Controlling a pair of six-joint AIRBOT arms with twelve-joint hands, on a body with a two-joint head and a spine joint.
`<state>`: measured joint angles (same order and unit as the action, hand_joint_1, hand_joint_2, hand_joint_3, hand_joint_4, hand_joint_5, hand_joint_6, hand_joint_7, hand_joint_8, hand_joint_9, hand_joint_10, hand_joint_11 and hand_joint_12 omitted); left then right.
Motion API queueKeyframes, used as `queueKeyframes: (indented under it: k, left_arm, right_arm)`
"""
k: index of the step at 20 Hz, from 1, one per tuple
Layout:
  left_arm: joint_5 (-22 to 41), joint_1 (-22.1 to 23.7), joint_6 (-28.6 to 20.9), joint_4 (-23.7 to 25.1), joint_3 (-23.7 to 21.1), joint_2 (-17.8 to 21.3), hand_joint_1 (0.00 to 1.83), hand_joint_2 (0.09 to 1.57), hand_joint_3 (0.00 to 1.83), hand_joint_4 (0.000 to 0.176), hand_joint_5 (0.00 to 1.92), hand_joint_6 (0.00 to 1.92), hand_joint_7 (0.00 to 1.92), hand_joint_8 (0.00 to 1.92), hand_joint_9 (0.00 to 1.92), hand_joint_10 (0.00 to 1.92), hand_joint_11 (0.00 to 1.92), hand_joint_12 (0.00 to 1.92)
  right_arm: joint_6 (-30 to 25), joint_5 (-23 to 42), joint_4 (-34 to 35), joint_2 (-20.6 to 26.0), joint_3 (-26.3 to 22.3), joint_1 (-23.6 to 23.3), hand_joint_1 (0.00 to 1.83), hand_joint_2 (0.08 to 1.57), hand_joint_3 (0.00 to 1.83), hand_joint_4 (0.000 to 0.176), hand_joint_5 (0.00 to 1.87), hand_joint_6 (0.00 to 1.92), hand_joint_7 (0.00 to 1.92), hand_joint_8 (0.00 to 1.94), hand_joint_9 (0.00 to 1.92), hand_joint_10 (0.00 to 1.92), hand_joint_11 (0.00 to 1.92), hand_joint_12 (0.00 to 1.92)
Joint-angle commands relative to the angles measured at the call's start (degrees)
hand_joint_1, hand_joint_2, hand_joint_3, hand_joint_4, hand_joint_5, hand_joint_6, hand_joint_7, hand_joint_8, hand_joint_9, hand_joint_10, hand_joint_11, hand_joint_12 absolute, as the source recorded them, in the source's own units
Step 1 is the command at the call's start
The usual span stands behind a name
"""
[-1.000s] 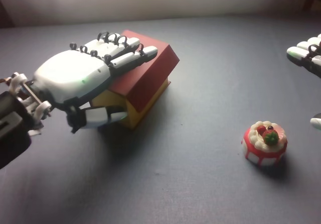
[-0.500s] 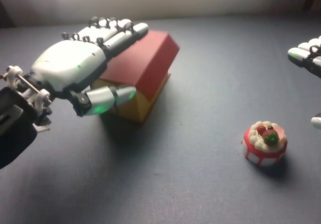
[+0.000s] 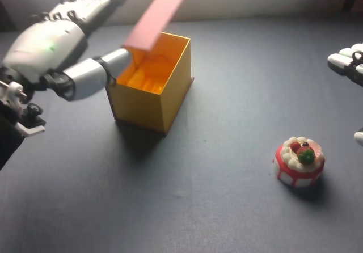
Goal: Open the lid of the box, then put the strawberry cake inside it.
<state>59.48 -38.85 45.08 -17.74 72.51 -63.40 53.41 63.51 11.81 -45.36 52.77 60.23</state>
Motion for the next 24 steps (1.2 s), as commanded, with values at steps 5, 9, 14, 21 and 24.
queueKeyframes:
  k: [5,9,14,21,24]
  left_arm:
    - [9.4,0.0,-1.2,-5.3,2.0,0.8,0.21,1.43,0.0,0.102,0.0,0.0,0.0,0.0,0.0,0.0,0.0,0.0]
    - [9.7,-2.2,-1.2,-10.7,2.6,1.5,0.33,1.43,0.0,0.085,0.0,0.0,0.0,0.0,0.0,0.0,0.0,0.0]
    - [11.4,-5.3,-1.1,-11.5,1.2,3.9,0.62,1.35,0.0,0.122,0.0,0.0,0.0,0.0,0.0,0.0,0.0,0.0]
    - [10.5,-7.5,-0.3,0.5,-3.6,7.5,0.95,1.28,0.02,0.15,0.0,0.0,0.0,0.0,0.02,0.01,0.0,0.67]
    - [9.4,-8.2,-0.3,7.1,-6.0,9.5,0.83,1.37,0.02,0.147,0.0,0.0,0.0,0.0,0.0,0.0,0.0,0.02]
  right_arm:
    - [-0.4,7.1,0.7,0.0,0.2,-0.1,0.56,1.34,0.0,0.0,0.0,0.0,0.0,0.0,0.0,0.0,0.0,0.0]
    - [-0.5,7.1,0.6,-0.3,0.3,-0.1,0.55,1.35,0.0,0.0,0.0,0.0,0.0,0.0,0.0,0.0,0.0,0.0]
    - [-2.1,7.1,-1.2,-0.6,0.4,-0.2,0.54,1.35,0.0,0.0,0.0,0.0,0.0,0.0,0.0,0.0,0.0,0.0]
    - [-6.6,3.3,-7.9,-1.8,1.4,-2.1,0.66,1.22,0.0,0.0,0.0,0.0,0.0,0.0,0.0,0.0,0.0,0.0]
    - [-8.9,-1.5,-11.0,-4.0,3.3,-4.3,0.76,1.19,0.0,0.0,0.0,0.0,0.0,0.0,0.04,0.02,0.02,0.01]
